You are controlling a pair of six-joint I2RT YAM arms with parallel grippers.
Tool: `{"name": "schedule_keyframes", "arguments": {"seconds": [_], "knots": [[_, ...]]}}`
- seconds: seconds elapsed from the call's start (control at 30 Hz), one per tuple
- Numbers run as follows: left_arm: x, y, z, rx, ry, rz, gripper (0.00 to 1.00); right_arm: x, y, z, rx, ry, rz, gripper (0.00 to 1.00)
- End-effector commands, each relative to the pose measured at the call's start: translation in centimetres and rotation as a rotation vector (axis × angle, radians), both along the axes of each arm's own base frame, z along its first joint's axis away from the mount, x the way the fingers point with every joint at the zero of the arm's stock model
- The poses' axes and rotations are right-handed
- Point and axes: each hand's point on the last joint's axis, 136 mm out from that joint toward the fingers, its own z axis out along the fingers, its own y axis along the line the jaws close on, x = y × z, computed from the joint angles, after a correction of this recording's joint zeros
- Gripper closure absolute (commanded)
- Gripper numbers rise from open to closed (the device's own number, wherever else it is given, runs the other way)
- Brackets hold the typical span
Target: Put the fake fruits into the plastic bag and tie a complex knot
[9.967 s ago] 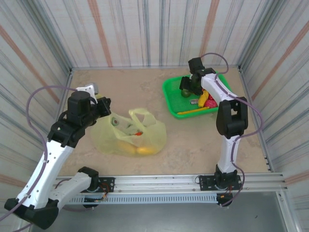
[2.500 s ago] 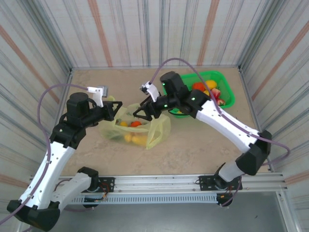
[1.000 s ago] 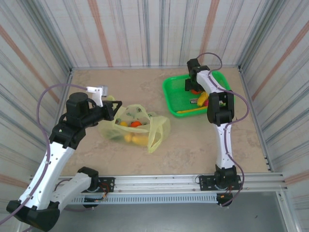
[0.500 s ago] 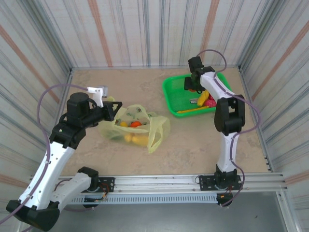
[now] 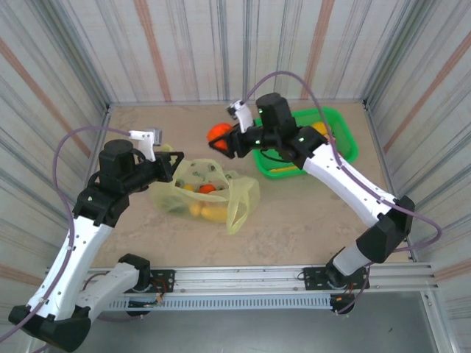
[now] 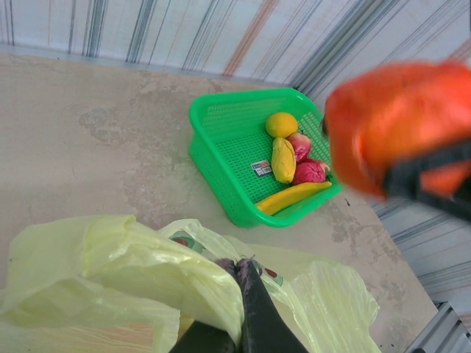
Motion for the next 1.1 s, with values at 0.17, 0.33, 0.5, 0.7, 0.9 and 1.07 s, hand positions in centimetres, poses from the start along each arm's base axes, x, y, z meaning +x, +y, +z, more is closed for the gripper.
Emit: {"name": "schedule_keyframes", "arguments": {"seconds": [0.17, 0.33, 0.5, 0.7, 0.9, 1.07], "knots": [[-0.6, 0.2, 1.4, -0.011, -0.026, 0.006, 1.0, -4.3, 5.1, -9.4, -0.116, 0.176, 0.215, 0.37], [-0.9, 0.1, 1.7, -0.024, -0.027, -0.002, 1.0, -4.1, 6.8, -13.0, -0.216, 0.202, 0.198, 0.38], [-1.0, 0.1, 1.7, -0.028, -0.028, -0.004, 1.0, -4.0, 7.8, -14.8, -0.282, 0.223, 0.182, 0.28], [-1.0, 0.2, 1.5, -0.021, -0.028, 0.001, 1.0, -4.3, 7.3, -14.2, -0.29, 0.18, 0.172, 0.17], [-0.9, 0.2, 1.4, -0.024, -0.026, 0.004, 1.0, -4.6, 6.4, -12.6, -0.278, 0.152, 0.167, 0.19], [-0.8, 0.2, 1.4, -0.02, -0.028, 0.003, 1.0, -4.2, 4.8, -9.1, -0.204, 0.121, 0.14, 0.28]]}}
